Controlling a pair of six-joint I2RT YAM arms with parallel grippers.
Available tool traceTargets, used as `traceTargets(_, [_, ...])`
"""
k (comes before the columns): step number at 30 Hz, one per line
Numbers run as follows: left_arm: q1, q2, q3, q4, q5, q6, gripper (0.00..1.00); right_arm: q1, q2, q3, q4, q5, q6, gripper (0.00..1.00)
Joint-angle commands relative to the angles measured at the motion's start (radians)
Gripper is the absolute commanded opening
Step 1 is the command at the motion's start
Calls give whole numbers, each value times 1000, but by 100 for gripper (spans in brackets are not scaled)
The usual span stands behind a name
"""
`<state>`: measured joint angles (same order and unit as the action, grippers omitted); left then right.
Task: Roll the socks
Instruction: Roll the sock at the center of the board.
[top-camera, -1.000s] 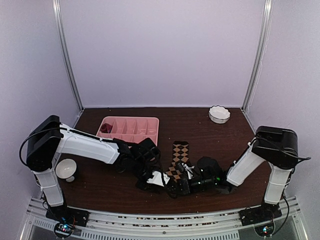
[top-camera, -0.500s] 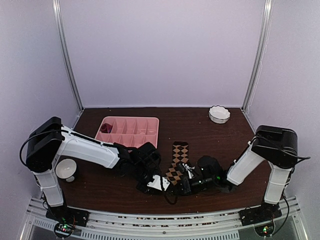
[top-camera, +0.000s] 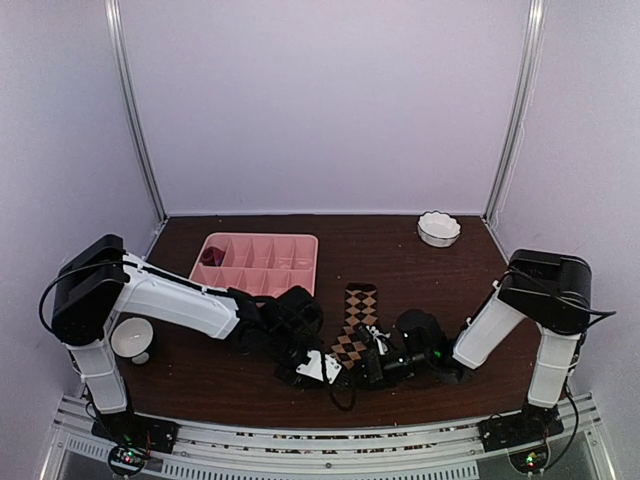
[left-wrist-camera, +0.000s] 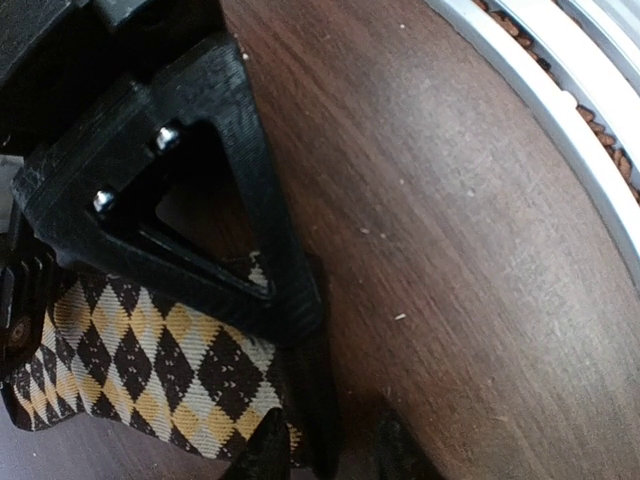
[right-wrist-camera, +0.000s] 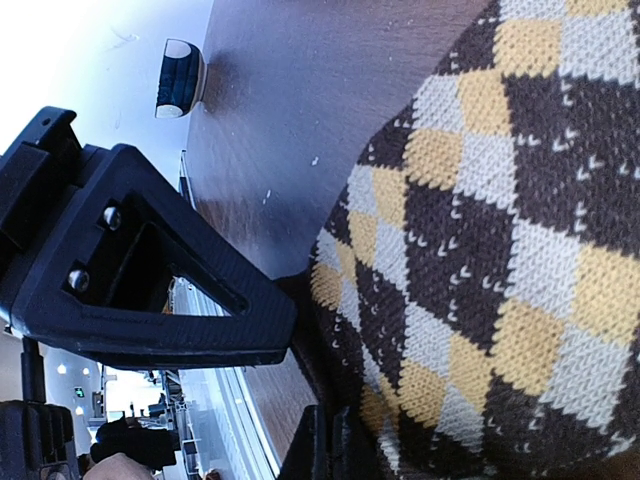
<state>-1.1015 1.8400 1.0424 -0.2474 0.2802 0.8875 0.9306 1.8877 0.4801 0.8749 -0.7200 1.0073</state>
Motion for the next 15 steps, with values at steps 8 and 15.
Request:
traceTargets(8, [-8, -75, 37, -108, 40, 10, 29, -16, 65, -36, -166, 2, 10, 0])
traceTargets(15, [-51, -35, 11, -136, -19, 92, 26, -24, 61, -36, -156, -15, 47, 0])
